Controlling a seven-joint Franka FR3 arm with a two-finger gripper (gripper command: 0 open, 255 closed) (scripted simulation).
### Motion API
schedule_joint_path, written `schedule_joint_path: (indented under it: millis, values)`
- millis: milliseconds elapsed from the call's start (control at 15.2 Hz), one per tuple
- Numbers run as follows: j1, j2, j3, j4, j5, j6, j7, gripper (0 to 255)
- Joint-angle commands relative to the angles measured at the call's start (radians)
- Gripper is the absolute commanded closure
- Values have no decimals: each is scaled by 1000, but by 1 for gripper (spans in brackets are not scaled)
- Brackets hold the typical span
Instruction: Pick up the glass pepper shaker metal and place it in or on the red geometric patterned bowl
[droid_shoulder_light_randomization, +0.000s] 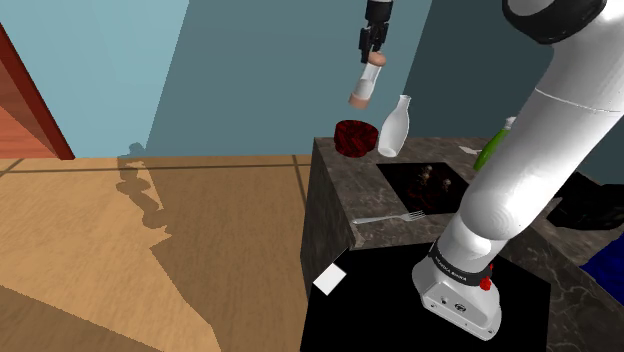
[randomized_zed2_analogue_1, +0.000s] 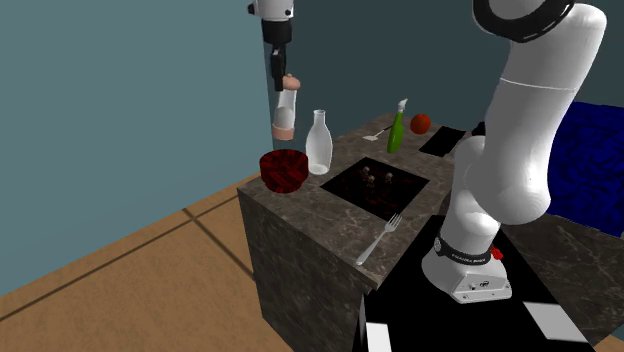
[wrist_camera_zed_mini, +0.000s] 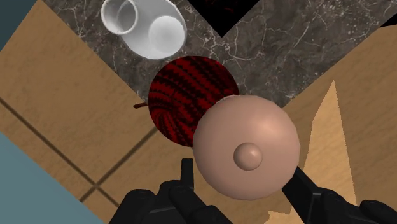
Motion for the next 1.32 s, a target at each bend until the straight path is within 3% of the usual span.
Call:
schedule_joint_path:
  millis: [0, 198, 1254]
  values:
    - [-21, 86, -22, 117, 33, -32, -48, 255]
    - [-80, 244, -51, 350, 101, -112, -128, 255]
    - [-61, 188, -43, 59, 76, 125, -101, 255]
